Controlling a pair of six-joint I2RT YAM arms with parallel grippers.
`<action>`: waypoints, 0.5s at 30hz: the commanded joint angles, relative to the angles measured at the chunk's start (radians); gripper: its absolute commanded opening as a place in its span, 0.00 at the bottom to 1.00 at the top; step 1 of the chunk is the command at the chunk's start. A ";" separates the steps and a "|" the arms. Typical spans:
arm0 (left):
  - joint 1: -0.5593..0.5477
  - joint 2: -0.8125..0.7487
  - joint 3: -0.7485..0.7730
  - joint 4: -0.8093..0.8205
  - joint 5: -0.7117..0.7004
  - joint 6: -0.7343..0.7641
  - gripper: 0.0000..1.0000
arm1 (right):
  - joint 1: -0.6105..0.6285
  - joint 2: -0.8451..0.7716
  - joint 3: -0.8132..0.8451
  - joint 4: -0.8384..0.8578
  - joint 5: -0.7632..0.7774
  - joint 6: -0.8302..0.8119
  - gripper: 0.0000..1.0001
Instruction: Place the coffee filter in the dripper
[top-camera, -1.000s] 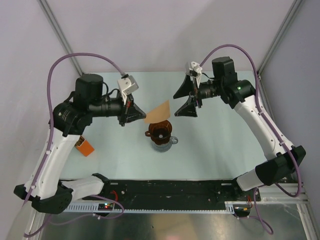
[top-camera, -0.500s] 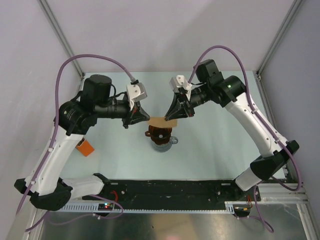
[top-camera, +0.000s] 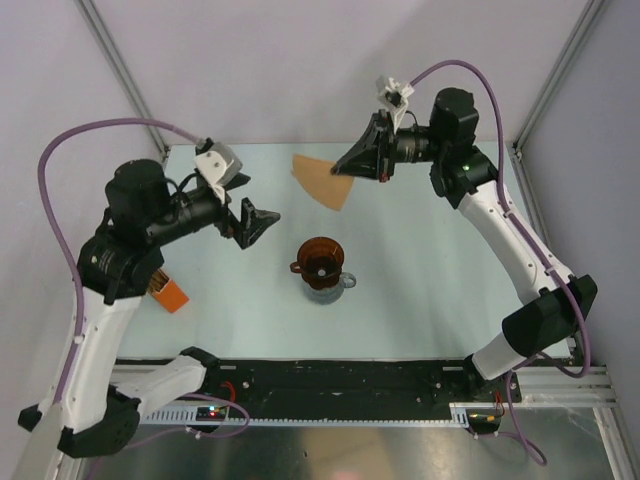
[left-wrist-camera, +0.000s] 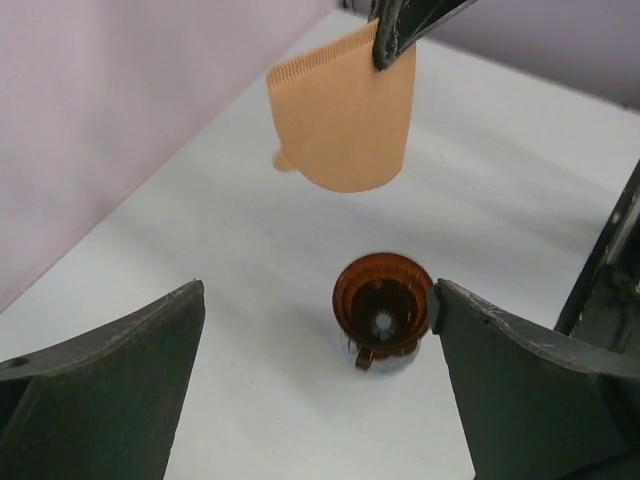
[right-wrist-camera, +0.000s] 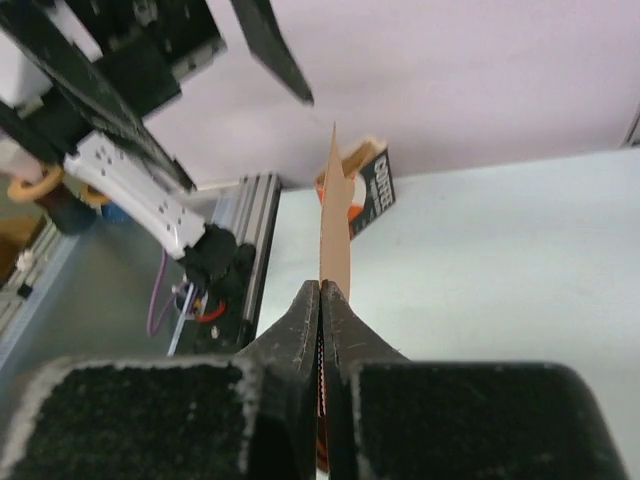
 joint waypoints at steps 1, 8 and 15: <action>0.010 -0.068 -0.154 0.341 -0.017 -0.184 1.00 | 0.002 -0.058 -0.013 0.560 0.030 0.451 0.00; 0.010 -0.115 -0.373 0.768 0.042 -0.454 1.00 | 0.007 -0.062 -0.009 0.722 0.100 0.616 0.00; -0.048 -0.055 -0.395 0.983 0.079 -0.600 0.99 | 0.034 -0.091 -0.057 0.711 0.144 0.617 0.00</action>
